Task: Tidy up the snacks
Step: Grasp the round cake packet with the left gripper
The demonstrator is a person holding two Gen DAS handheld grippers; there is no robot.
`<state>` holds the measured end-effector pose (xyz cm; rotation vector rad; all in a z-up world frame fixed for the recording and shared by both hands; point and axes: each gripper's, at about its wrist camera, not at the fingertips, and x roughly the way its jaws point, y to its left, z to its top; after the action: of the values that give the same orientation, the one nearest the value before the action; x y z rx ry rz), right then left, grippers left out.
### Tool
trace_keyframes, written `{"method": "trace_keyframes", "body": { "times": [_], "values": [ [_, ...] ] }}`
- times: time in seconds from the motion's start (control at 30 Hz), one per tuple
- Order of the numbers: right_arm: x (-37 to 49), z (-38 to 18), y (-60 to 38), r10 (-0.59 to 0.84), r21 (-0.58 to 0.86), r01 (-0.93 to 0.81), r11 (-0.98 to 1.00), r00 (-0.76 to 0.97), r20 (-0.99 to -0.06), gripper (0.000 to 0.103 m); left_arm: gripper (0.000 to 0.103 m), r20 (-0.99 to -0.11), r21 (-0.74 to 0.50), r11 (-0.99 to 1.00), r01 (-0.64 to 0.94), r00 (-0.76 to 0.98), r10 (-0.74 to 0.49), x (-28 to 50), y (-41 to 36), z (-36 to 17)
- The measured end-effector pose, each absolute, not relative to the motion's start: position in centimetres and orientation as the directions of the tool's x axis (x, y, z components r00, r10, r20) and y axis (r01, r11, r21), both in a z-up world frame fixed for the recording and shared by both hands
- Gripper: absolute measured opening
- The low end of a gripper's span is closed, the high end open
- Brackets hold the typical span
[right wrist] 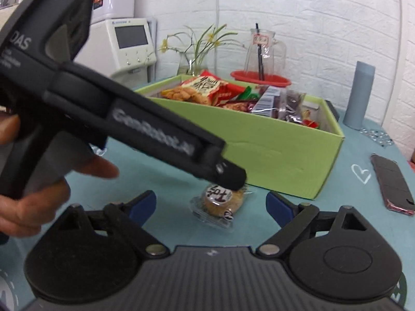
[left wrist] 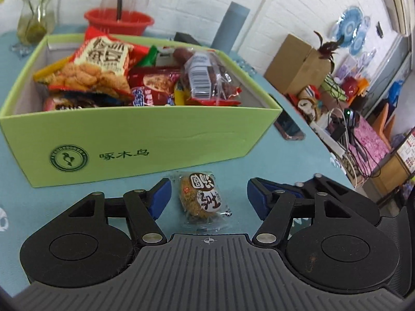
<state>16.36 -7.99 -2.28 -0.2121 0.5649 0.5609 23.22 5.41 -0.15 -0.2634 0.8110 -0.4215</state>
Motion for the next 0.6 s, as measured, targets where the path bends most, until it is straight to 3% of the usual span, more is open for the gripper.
{"method": "trace_keyframes", "body": {
  "times": [0.07, 0.2, 0.27, 0.3, 0.33, 0.6],
  "values": [
    [17.4, -2.8, -7.7, 0.436, -0.028, -0.554, 0.832, 0.685, -0.584, 0.076, 0.049, -0.651, -0.38, 0.888, 0.259, 0.607, -0.456, 23.8, 5.4, -0.5],
    [18.4, -3.9, -7.6, 0.42, -0.009, -0.537, 0.843, 0.67, -0.612, 0.074, 0.048, -0.67, -0.381, 0.89, 0.251, 0.589, -0.452, 24.4, 5.7, -1.4],
    [19.1, -4.4, -7.5, 0.431, 0.024, -0.536, 0.844, 0.649, -0.627, 0.072, 0.041, -0.682, -0.393, 0.885, 0.249, 0.567, -0.463, 24.7, 5.4, -2.0],
    [18.8, -4.5, -7.4, 0.431, 0.018, -0.538, 0.843, 0.656, -0.62, 0.071, 0.031, -0.689, -0.398, 0.883, 0.25, 0.554, -0.468, 24.7, 5.3, -2.3],
    [18.5, -4.5, -7.3, 0.424, 0.004, -0.537, 0.843, 0.66, -0.62, 0.061, 0.024, -0.684, -0.407, 0.876, 0.258, 0.549, -0.48, 24.6, 5.3, -2.5],
    [12.6, -4.2, -8.4, 0.445, 0.031, -0.549, 0.835, 0.643, -0.623, 0.06, 0.021, -0.683, -0.434, 0.868, 0.24, 0.54, -0.491, 18.4, 5.1, -2.4]
  ]
}}
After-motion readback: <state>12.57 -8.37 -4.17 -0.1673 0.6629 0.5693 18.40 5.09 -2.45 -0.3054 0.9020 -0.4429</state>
